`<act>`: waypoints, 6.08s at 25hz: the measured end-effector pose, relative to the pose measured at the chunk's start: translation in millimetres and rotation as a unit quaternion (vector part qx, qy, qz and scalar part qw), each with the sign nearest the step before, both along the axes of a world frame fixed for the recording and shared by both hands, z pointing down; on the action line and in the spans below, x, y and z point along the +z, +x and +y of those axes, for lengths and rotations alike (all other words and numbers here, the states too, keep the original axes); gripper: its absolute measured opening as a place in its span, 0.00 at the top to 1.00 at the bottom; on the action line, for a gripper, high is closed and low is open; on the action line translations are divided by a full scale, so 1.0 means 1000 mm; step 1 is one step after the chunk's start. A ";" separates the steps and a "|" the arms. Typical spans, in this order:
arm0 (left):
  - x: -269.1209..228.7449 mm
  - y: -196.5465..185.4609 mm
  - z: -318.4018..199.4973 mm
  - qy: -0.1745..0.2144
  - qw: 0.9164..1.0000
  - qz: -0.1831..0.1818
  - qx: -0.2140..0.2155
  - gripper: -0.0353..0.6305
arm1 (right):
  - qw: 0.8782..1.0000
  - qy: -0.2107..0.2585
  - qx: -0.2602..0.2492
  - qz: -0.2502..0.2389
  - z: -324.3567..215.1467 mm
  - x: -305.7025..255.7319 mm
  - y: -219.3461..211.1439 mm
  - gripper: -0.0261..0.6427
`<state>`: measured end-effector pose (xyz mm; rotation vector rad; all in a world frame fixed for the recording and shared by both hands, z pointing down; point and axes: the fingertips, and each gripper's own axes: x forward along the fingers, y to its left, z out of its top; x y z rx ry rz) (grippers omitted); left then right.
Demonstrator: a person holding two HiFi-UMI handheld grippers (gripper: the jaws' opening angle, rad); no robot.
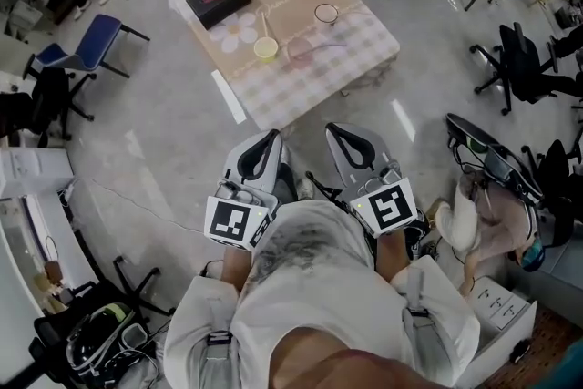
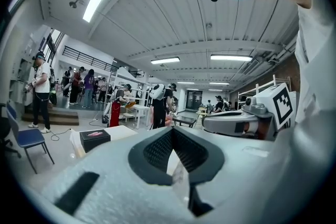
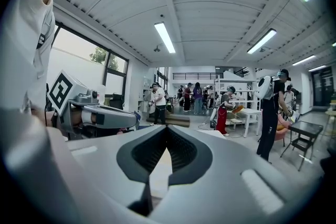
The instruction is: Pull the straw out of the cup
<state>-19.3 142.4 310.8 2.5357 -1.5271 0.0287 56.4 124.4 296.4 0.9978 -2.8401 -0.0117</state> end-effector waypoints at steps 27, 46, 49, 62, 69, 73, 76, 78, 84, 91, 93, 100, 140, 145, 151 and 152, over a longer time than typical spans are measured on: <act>0.019 -0.046 -0.125 -0.026 0.999 0.009 0.041 0.94 | 0.999 -0.005 0.037 0.007 -0.125 0.007 -0.049 0.95; 0.023 -0.091 -0.182 -0.025 0.996 0.024 0.085 0.94 | 0.996 -0.005 0.079 0.046 -0.167 0.009 -0.091 0.95; 0.026 -0.094 -0.185 -0.029 0.995 0.024 0.088 0.94 | 0.995 -0.009 0.084 0.048 -0.169 0.012 -0.093 0.95; 0.045 -0.082 -0.213 -0.053 0.993 0.016 0.104 0.94 | 0.990 -0.044 0.114 0.067 -0.199 0.039 -0.070 0.95; 0.052 -0.073 -0.236 -0.062 0.993 0.015 0.099 0.94 | 0.991 -0.048 0.103 0.064 -0.226 0.042 -0.066 0.95; 0.056 -0.067 -0.248 -0.070 0.993 0.015 0.097 0.94 | 0.992 -0.047 0.101 0.062 -0.240 0.045 -0.061 0.95; 0.059 -0.062 -0.255 -0.074 0.992 0.016 0.098 0.94 | 0.992 -0.043 0.101 0.058 -0.248 0.044 -0.058 0.95; 0.061 -0.059 -0.258 -0.077 0.992 0.016 0.099 0.94 | 0.992 -0.047 0.103 0.058 -0.251 0.046 -0.054 0.95; 0.067 -0.048 -0.268 -0.086 0.991 0.015 0.104 0.94 | 0.991 -0.054 0.106 0.064 -0.261 0.053 -0.043 0.94; 0.075 -0.038 -0.278 -0.095 0.990 0.016 0.107 0.94 | 0.990 -0.061 0.105 0.075 -0.271 0.064 -0.033 0.94; 0.076 -0.035 -0.281 -0.097 0.989 0.019 0.107 0.94 | 0.990 -0.062 0.104 0.076 -0.273 0.065 -0.031 0.94; 0.080 -0.029 -0.288 -0.102 0.989 0.023 0.107 0.94 | 0.989 -0.065 0.101 0.083 -0.280 0.072 -0.026 0.94; 0.138 0.003 -0.324 -0.168 0.978 0.032 0.123 0.94 | 0.978 -0.132 0.092 0.134 -0.310 0.136 0.000 0.91; 0.148 0.005 -0.324 -0.178 0.976 0.030 0.124 0.94 | 0.975 -0.146 0.093 0.138 -0.309 0.144 0.001 0.90; 0.156 0.006 -0.323 -0.186 0.974 0.027 0.126 0.94 | 0.973 -0.154 0.092 0.146 -0.309 0.151 0.001 0.89; 0.158 0.007 -0.323 -0.188 0.974 0.026 0.126 0.94 | 0.972 -0.157 0.092 0.147 -0.309 0.152 0.001 0.89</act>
